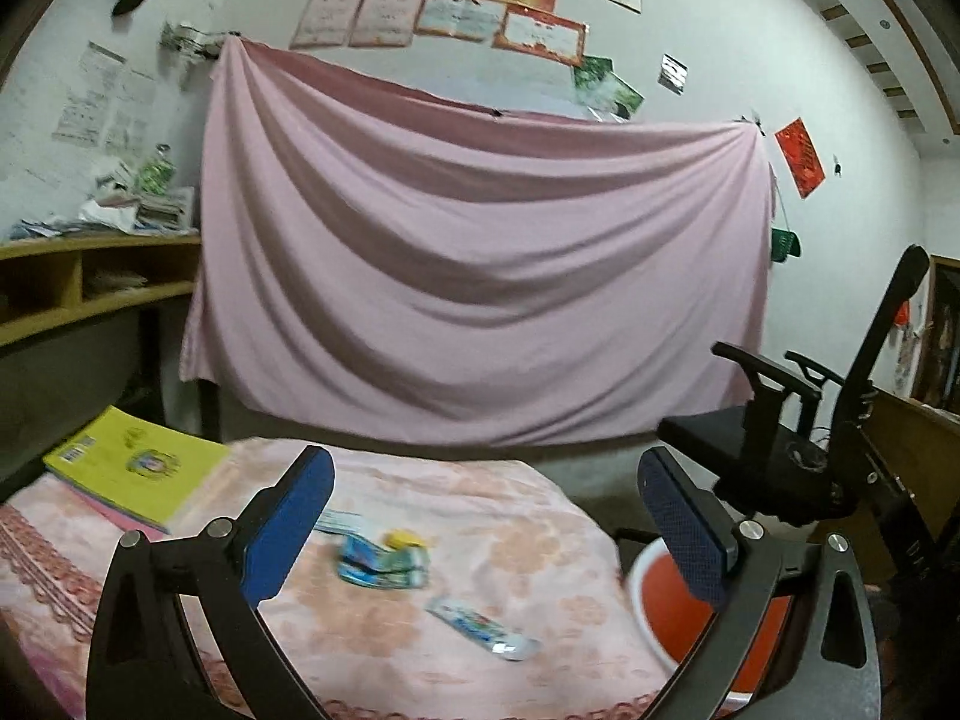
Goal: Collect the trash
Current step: 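Move both open tools back over the remaining trash on the bed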
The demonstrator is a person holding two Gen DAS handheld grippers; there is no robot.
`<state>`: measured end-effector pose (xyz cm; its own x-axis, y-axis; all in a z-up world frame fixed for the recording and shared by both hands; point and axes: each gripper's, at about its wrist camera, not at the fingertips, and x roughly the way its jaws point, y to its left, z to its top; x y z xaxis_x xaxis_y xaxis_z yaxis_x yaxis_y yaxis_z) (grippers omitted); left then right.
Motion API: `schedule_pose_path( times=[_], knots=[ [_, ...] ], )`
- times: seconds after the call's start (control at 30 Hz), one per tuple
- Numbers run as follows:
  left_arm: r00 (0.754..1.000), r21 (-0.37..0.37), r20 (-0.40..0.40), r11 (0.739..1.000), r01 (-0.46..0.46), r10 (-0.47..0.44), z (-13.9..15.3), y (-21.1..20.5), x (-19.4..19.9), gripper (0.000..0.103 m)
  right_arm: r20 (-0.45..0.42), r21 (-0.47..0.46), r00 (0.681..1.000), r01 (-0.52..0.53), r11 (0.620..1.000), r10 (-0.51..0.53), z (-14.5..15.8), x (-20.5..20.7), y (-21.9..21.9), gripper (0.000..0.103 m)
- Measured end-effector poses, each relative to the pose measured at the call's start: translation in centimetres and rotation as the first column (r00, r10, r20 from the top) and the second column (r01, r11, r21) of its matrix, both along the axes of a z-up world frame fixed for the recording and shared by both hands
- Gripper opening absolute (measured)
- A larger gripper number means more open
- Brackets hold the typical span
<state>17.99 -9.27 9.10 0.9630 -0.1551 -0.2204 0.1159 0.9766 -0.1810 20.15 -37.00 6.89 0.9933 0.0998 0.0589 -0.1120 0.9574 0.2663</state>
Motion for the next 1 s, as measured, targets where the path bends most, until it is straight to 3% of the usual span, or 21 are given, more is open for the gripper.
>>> schedule_pose_path(
  times=[0.67, 1.0],
  knots=[
    [0.988, 0.045, 0.070, 0.989, -0.142, 0.139, -0.4, 7.1, -3.2, 0.099, 0.036, -0.132, 0.997, -0.065, 0.989, 0.071, 0.2, -0.7, 6.6, 0.103],
    [0.987, 0.083, 0.014, 0.983, -0.162, 0.162, -2.3, 9.5, -2.8, 0.099, -0.068, -0.232, 0.990, -0.132, 0.964, 0.119, -0.9, 0.9, 9.6, 0.103]
  ],
)
